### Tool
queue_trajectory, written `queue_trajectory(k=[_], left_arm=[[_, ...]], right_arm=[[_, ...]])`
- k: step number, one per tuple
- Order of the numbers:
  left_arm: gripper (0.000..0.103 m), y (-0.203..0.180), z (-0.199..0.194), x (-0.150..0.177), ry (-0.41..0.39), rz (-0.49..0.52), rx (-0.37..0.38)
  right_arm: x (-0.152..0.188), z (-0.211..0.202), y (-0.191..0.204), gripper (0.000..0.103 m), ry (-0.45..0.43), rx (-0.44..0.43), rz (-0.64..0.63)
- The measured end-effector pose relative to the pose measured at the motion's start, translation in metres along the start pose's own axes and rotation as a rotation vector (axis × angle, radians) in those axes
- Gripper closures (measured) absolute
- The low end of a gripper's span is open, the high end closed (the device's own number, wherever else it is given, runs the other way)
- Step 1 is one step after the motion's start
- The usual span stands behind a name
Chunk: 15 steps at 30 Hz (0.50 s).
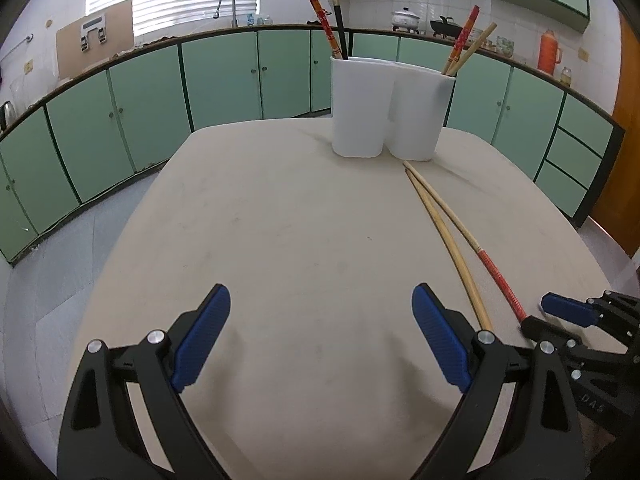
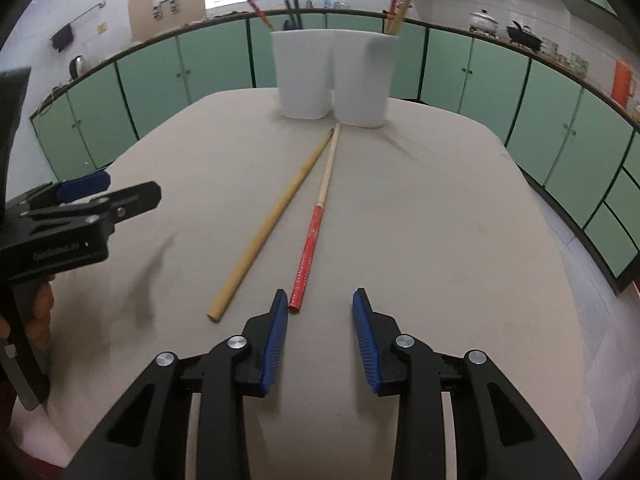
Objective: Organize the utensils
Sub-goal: 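Grasp a wooden chopstick with the left tool while the right tool grasps a red-tipped chopstick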
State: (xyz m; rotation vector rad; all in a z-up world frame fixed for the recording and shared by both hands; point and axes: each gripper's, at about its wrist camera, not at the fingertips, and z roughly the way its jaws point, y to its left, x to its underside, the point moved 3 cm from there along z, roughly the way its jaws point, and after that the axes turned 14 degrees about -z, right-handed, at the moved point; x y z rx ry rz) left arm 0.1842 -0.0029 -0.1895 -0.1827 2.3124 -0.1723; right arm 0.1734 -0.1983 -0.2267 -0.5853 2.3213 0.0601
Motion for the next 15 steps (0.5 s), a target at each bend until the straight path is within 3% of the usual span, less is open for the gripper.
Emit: queue_trajectory(k=[6,8,9,15], left_arm=[[0.014,-0.004,-0.001,0.0,-0.007,0.021,-0.002],[0.014,-0.006,-0.001,0.001,-0.006,0.026,0.001],[0.014,-0.007,-0.001,0.002,-0.006,0.029,0.003],[0.014,-0.016,-0.003,0.006,0.008,0.059,0.026]], right_arm=[[-0.003,0.006,0.013,0.071,-0.009,-0.012,-0.022],[-0.004,0.007,0.011,0.08,-0.012,-0.018,-0.019],[-0.004,0.007,0.01,0.094,-0.012,-0.02,-0.017],[0.003,0.003,-0.003,0.096,-0.011,-0.013,0.015]])
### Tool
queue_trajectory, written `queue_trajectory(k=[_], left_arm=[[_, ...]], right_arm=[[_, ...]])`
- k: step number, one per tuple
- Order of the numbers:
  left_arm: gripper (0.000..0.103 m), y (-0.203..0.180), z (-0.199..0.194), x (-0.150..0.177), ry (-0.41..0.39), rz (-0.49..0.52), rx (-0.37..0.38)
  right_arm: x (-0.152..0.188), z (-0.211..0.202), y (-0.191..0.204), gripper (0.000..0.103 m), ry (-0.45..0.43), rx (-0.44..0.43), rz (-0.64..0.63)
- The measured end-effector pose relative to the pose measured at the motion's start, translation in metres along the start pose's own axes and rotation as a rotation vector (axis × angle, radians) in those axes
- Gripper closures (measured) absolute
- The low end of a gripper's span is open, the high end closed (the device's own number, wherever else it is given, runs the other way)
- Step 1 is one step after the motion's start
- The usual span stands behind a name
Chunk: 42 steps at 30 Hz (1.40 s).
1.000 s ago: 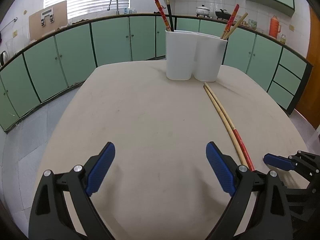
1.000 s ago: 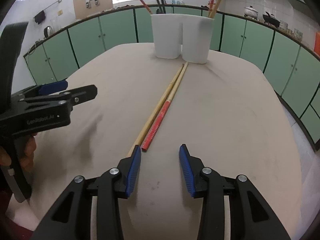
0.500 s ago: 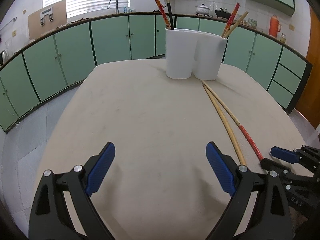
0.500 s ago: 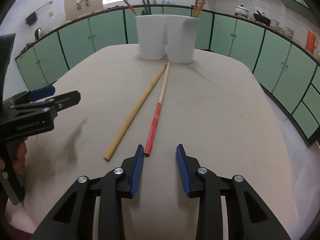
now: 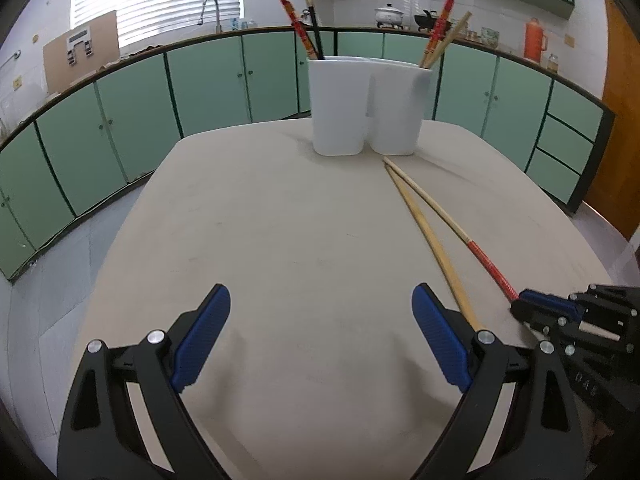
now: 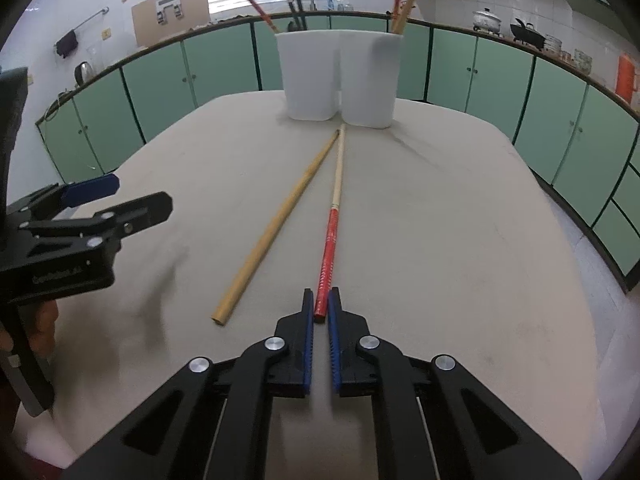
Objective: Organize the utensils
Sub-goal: 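Grasp a wooden chopstick with the left tool while the right tool grasps a red-tipped chopstick, then lift both chopsticks and drop them into the white utensil holder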
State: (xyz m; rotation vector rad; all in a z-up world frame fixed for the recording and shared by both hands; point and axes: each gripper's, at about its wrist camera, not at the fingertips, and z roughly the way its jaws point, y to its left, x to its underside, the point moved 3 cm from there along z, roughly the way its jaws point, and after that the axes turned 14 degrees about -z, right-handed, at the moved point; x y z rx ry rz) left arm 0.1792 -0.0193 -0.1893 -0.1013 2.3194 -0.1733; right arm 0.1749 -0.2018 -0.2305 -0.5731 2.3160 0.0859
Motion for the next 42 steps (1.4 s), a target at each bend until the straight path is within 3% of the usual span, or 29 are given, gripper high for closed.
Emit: queue_trajectory(k=[10,12,17,20,22,28,30,32,42], left_arm=[[0.014,-0.04,0.002,0.02,0.076,0.061,0.112],[0.024,-0.047,0.005,0.025,0.104,0.064,0.126],[0.033,-0.057,0.017,0.038,0.167,0.074,0.142],[0.034,-0.064,0.018,0.042,0.169,0.095,0.139],[0.041,-0.067,0.02,0.044,0.17,0.107,0.134],[0.067,-0.071,0.019,0.044,0.158,0.121,0.128],[0.083,-0.069,0.018,0.043,0.155,0.112,0.131],[0.092,-0.067,0.019,0.041,0.155,0.102,0.133],[0.097,-0.055,0.02,0.026,0.169,0.099,0.154]], right_arm=[[0.017,-0.01,-0.038,0.097,0.008,0.033,0.094],[0.019,-0.011,-0.043,0.097,0.006,0.035,0.104],[0.023,-0.011,-0.051,0.097,0.003,0.029,0.126],[0.023,-0.01,-0.052,0.097,-0.001,0.026,0.127],[0.023,-0.009,-0.052,0.097,-0.004,0.024,0.13],[0.023,-0.009,-0.051,0.097,-0.007,0.022,0.131],[0.023,-0.009,-0.051,0.097,-0.007,0.023,0.13],[0.022,-0.009,-0.05,0.097,-0.008,0.024,0.124],[0.014,-0.015,-0.046,0.097,-0.036,0.028,0.076]])
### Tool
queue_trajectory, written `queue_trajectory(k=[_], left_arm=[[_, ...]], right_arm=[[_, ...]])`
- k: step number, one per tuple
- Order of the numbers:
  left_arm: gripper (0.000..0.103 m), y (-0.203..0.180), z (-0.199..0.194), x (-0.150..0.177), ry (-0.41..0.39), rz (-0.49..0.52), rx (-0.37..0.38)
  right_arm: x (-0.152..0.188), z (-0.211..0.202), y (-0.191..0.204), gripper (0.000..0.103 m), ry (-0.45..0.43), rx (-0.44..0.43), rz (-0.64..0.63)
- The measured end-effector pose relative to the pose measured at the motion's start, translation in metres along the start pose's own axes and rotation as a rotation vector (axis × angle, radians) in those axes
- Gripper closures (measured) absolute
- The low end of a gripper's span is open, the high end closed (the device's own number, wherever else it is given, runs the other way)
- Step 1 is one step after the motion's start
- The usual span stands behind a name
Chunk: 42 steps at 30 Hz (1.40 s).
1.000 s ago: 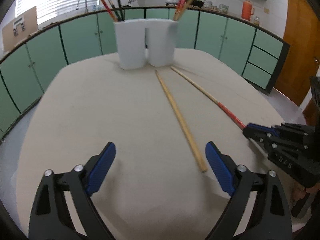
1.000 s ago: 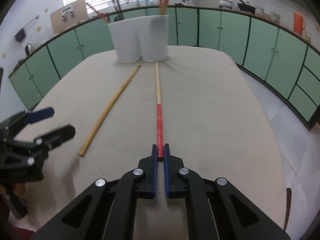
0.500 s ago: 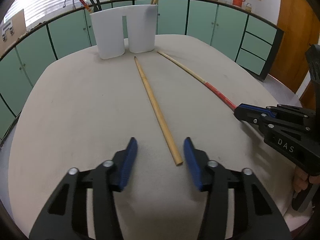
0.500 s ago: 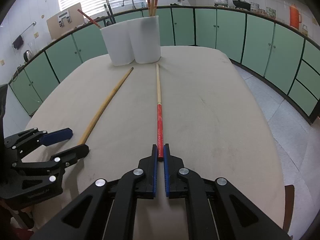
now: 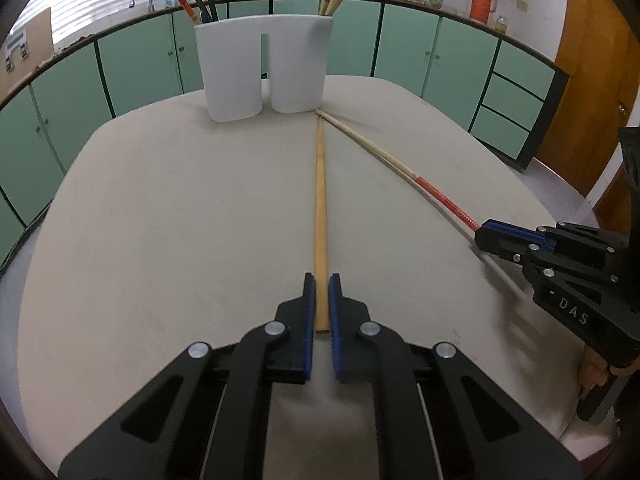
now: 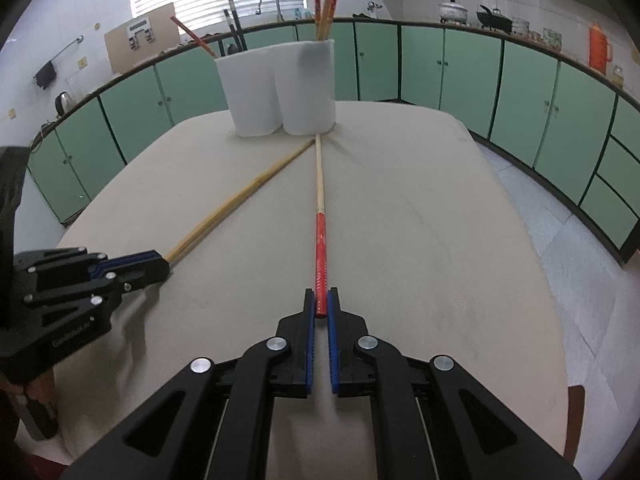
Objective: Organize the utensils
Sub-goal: 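Lift both chopsticks and drop them into the white utensil holder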
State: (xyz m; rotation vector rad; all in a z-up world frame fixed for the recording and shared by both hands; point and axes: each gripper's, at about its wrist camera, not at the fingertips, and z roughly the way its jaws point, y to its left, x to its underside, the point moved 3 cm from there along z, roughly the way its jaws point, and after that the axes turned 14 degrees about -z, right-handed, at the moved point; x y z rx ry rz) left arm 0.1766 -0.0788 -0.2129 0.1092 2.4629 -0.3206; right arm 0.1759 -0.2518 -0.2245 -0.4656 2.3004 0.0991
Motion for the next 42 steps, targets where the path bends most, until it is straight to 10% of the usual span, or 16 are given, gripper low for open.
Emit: queue_trajectory(k=[21,42], left_arm=[[0.097,-0.013,-0.122,-0.066,-0.282,0.087,0.0],[0.097,-0.02,-0.147,-0.148,-0.389,0.081,0.079]], right_arm=[[-0.081,-0.093,-0.017,0.097,-0.219,0.084,-0.136],[-0.195,-0.123,-0.036,0.097,-0.32,-0.13,-0.2]])
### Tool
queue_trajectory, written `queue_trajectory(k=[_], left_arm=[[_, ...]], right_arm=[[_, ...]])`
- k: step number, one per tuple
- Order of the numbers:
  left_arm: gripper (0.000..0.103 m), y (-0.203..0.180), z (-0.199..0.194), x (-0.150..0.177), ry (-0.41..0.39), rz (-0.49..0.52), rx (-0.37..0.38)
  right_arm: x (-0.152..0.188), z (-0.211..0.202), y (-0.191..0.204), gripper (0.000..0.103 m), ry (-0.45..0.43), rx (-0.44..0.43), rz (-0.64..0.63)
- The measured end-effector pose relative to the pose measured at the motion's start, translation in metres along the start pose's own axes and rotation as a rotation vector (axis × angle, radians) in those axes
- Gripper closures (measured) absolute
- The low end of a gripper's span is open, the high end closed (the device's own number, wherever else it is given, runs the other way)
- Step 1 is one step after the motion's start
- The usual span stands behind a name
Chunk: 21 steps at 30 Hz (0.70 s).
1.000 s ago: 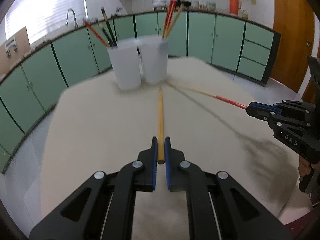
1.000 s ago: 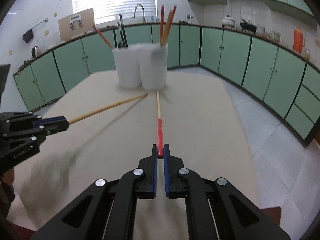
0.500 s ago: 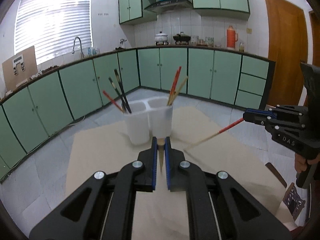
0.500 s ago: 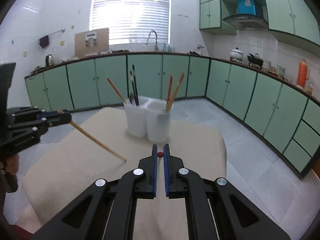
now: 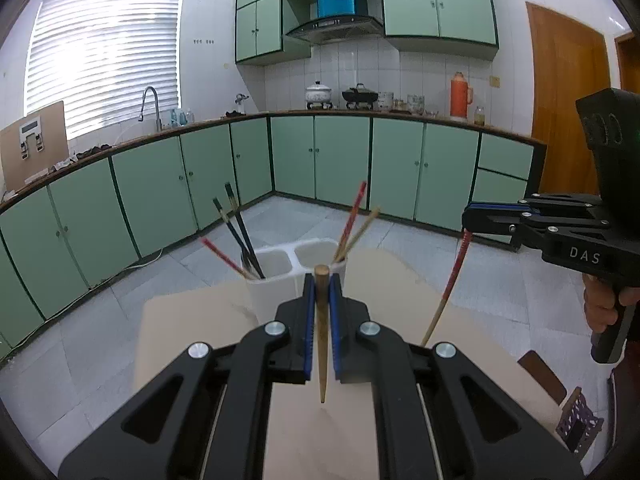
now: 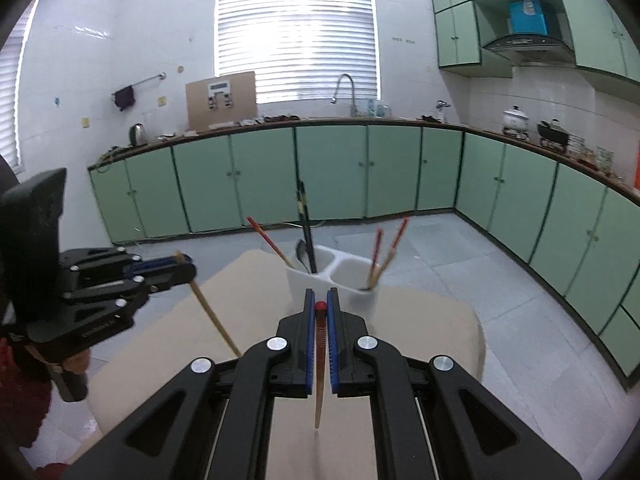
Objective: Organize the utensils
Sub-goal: 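Lift both chopsticks and drop them into the white utensil holder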
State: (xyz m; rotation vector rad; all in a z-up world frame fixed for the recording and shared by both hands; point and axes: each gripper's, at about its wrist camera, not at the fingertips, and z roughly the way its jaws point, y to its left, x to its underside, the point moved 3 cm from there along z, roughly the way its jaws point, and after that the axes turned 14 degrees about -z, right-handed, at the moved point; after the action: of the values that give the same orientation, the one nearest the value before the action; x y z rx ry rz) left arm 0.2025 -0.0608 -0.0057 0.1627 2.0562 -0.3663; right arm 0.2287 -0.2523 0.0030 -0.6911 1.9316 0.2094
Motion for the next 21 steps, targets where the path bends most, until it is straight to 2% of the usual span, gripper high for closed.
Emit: queue_trajectory(k=[13,18,21], left_arm=[[0.097,-0.005,0.0,-0.072,-0.152,0.026,-0.01],[0.097,-0.005,0.013,-0.104,-0.222,0.013,-0.022],[0.097,-0.003,0.027,-0.116,-0.231,-0.002,-0.014]], right_arm=[[-0.082,0.003,-0.025,0.097,-0.142,0.048,-0.022],[-0.109,0.015,-0.039,0.097,-0.191,0.076,-0.002],[-0.118,0.03,-0.045,0.097,-0.193,0.116,-0.013]])
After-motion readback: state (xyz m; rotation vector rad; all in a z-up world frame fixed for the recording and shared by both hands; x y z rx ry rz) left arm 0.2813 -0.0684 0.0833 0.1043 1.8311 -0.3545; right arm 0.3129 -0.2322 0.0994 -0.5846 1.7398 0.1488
